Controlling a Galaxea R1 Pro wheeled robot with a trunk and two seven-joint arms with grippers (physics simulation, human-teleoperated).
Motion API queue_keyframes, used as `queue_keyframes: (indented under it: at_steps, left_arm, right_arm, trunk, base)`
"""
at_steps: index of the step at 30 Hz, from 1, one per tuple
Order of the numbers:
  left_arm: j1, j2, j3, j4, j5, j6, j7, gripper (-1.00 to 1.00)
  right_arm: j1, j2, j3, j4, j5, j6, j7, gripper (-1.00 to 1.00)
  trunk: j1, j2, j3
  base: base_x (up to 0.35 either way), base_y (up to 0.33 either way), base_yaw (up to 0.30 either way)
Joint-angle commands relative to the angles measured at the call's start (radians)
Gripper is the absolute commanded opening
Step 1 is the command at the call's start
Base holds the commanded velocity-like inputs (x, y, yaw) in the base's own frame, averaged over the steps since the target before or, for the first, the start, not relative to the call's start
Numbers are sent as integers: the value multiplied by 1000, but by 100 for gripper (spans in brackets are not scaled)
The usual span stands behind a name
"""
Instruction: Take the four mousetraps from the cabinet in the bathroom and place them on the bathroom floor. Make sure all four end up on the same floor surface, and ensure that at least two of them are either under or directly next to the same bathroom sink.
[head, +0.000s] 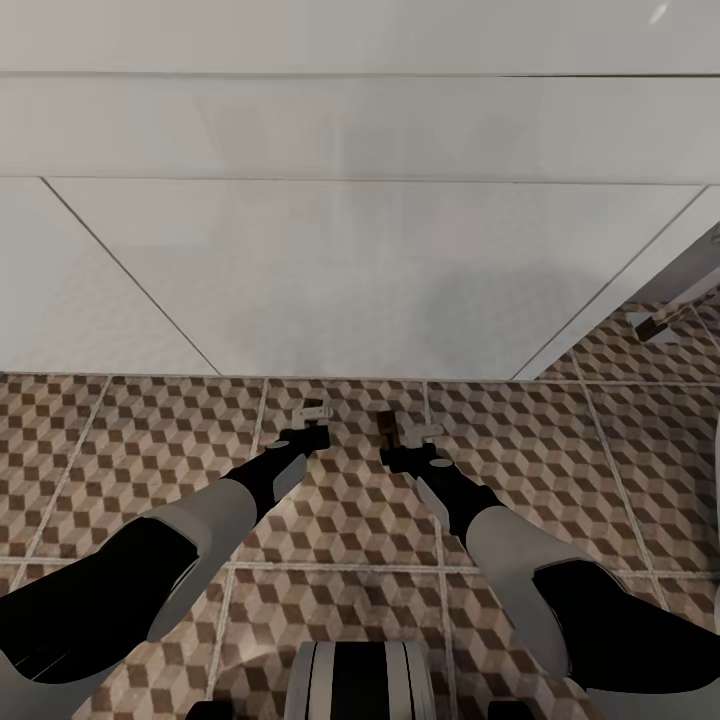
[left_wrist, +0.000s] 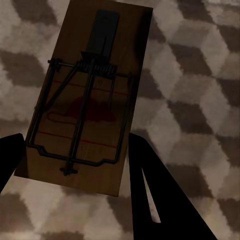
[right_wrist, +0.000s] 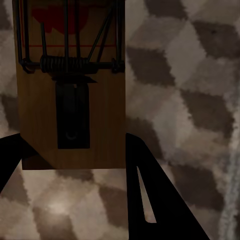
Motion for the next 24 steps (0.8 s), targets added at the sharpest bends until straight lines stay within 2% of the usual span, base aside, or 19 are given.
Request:
queue_keyframes:
  at_steps: [1,13,24]
  left_arm:
    - [0,0,-8,0,6,-2,1,-100]
    - [0,0,-8,0,6,-2,1,-100]
    - [0,0,-8,0,6,-2,1,-100]
  right_arm:
    - [0,0,3,-2,-3,6,-2,-100]
    - [0,0,4,-2,-3,6,-2,-100]
    - [0,0,4,-2,-3,6,-2,-100]
  trunk:
    - [0,0,-1]
    - [0,0,-1]
    - [0,0,-1]
  base:
    - [0,0,0]
    - [91,0,0]
    - [15,0,0]
